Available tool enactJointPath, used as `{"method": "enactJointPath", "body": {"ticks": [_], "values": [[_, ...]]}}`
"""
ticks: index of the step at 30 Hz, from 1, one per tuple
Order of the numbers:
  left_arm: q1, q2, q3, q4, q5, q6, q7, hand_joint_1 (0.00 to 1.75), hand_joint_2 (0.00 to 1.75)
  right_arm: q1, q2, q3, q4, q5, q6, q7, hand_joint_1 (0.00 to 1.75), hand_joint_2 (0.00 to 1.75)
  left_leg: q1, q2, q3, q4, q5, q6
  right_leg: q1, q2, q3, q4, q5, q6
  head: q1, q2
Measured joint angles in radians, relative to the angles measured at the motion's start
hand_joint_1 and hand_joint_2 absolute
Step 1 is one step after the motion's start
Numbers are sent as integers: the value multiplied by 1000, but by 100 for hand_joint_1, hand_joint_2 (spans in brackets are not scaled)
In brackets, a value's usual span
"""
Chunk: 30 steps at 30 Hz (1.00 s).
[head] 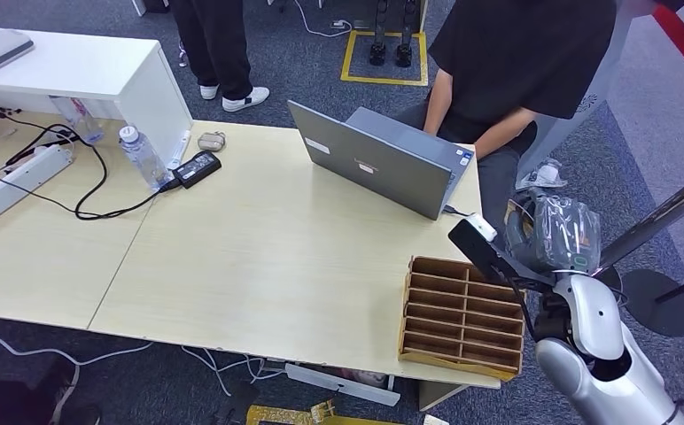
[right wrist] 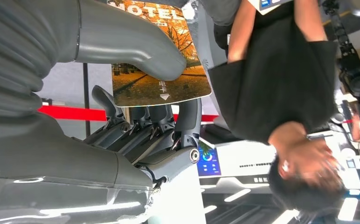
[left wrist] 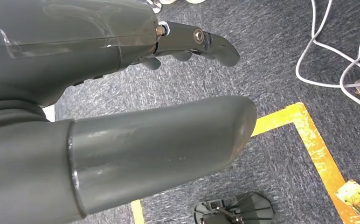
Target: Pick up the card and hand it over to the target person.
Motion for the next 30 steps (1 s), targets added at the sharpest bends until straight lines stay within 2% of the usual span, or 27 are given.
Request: {"method": "enactJointPath", "body": {"ticks": [5, 14, 22, 30], "values": [[-3, 1, -4, 0, -4, -3, 0, 0, 0, -8, 7, 6, 24, -7, -14, -4, 147, 175, 0, 1, 0, 0, 0, 0, 0, 1, 0, 0, 1, 0, 0, 0], [-4, -1, -9, 0, -9, -3, 2, 0, 0, -15, 18, 35, 46, 8, -96, -17, 147, 175, 0, 1, 0, 0, 0, 0, 0, 1, -1, 1, 0, 0, 0, 0], [-3, -2, -10, -1, -9, -4, 2, 0, 0, -7, 21, 37, 41, 27, -130, -21, 146, 175, 0, 1, 1, 0, 0, 0, 0, 1, 0, 0, 0, 0, 0, 0], [-1, -6, -12, -1, -11, -4, 4, 0, 0, 1, 48, 52, 43, 35, -146, -38, 143, 175, 0, 2, 1, -1, 0, 0, 0, 2, 0, -1, 1, -1, 0, 0]]}}
